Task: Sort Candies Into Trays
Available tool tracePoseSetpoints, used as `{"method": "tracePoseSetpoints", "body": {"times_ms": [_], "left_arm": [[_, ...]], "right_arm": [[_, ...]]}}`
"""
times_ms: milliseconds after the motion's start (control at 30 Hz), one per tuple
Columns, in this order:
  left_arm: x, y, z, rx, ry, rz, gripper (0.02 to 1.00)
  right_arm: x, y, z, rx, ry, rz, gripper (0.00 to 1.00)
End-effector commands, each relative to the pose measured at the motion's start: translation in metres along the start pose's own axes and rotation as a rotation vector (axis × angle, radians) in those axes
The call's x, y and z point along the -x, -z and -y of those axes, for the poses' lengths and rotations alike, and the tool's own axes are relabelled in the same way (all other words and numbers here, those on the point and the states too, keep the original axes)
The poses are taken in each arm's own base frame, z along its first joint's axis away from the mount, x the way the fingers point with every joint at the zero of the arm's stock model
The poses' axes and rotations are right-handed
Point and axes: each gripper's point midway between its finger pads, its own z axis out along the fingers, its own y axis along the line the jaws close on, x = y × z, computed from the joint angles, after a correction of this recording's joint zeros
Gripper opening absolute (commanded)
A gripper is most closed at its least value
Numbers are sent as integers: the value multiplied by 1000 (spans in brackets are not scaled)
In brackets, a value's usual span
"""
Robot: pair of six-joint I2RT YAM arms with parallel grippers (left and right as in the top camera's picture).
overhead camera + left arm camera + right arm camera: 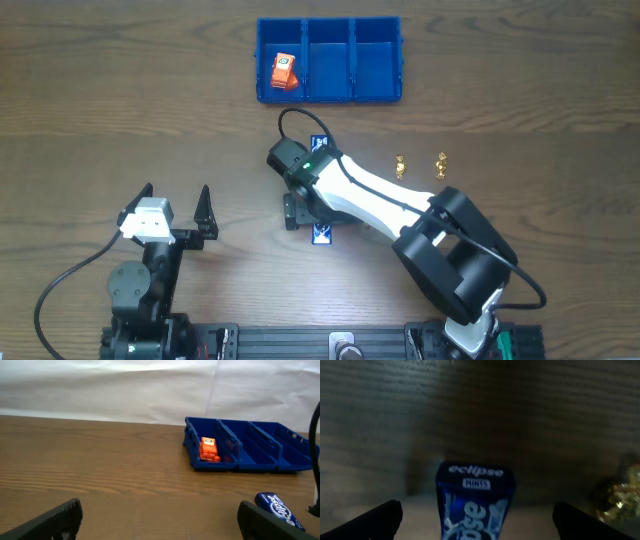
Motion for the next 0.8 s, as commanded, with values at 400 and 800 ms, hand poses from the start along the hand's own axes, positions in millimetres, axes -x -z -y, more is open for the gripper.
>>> {"method": "tracePoseSetpoints", "body": {"times_ms": [400,800], "left_arm": [[-16,-1,0,-8,-6,-49,998],[-16,-1,0,-8,-6,-49,998]], "right_arm": [[-1,-20,2,-35,-10,-14,772],[-1,-20,2,-36,-25,-13,345]]}}
